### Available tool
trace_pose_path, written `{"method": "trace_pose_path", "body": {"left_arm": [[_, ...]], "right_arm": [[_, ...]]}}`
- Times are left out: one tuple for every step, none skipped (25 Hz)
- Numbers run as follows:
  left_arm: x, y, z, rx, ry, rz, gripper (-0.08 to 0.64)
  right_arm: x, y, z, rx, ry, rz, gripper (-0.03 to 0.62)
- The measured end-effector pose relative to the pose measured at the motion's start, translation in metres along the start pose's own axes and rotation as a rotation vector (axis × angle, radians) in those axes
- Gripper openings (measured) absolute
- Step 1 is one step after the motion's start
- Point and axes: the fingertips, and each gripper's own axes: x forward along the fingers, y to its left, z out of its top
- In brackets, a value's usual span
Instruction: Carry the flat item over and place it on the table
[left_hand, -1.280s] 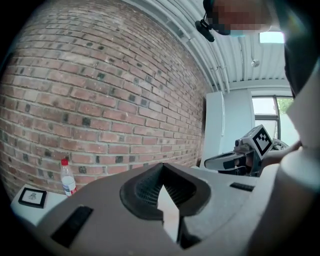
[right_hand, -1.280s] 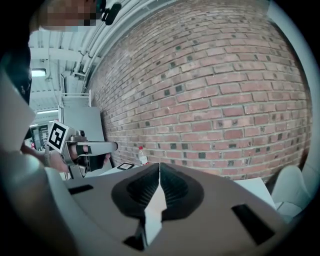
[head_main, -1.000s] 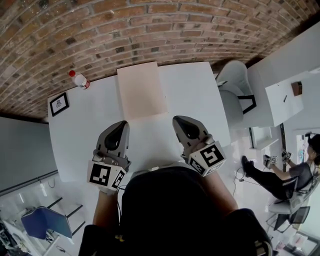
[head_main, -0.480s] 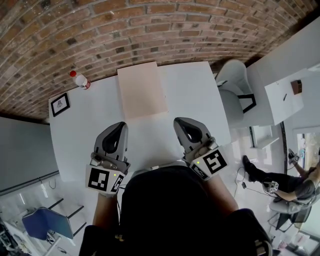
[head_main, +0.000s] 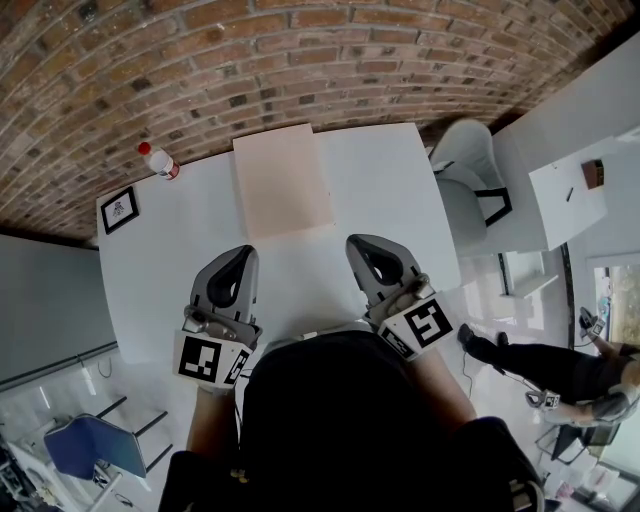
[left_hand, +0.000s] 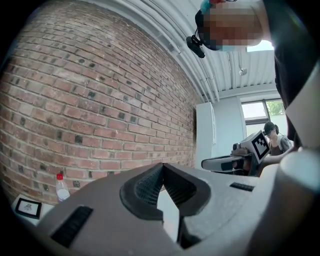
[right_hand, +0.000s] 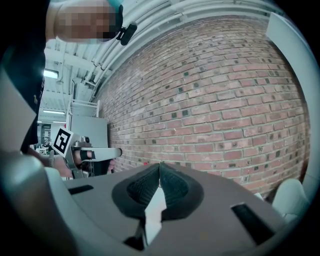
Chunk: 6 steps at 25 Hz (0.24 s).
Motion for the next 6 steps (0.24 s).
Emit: {"method": "trace_pose_path", "body": {"left_arm": [[0.0009, -0.0002, 0.0000, 0.001, -0.001, -0.001, 0.005], [0.0018, -0.0002, -0.0002, 0.002, -0.001, 0.000, 0.005], [0.0027, 0.0001, -0.0004, 0.001, 0.000, 0.001, 0.005], [0.0035, 0.0002, -0.0007, 0.000, 0.000, 0.002, 0.005], [0.0043, 0.0004, -0.0010, -0.001, 0.000, 0.004, 0.005], [0.0051, 0.0005, -0.0013, -0.002, 0.000, 0.005, 0.005]], "right_arm": [[0.0004, -0.0005, -0.0001, 0.001, 0.000, 0.001, 0.012], [0.0008, -0.0010, -0.0001, 0.002, -0.001, 0.002, 0.012], [0.0010, -0.0016, 0.0000, 0.005, -0.001, 0.004, 0.012], [0.0012, -0.0022, 0.0001, 0.009, -0.002, 0.007, 0.012], [0.0012, -0.0029, 0.0003, 0.014, -0.003, 0.009, 0.012], [0.0013, -0.0035, 0.0005, 0.020, -0.004, 0.012, 0.012]]}}
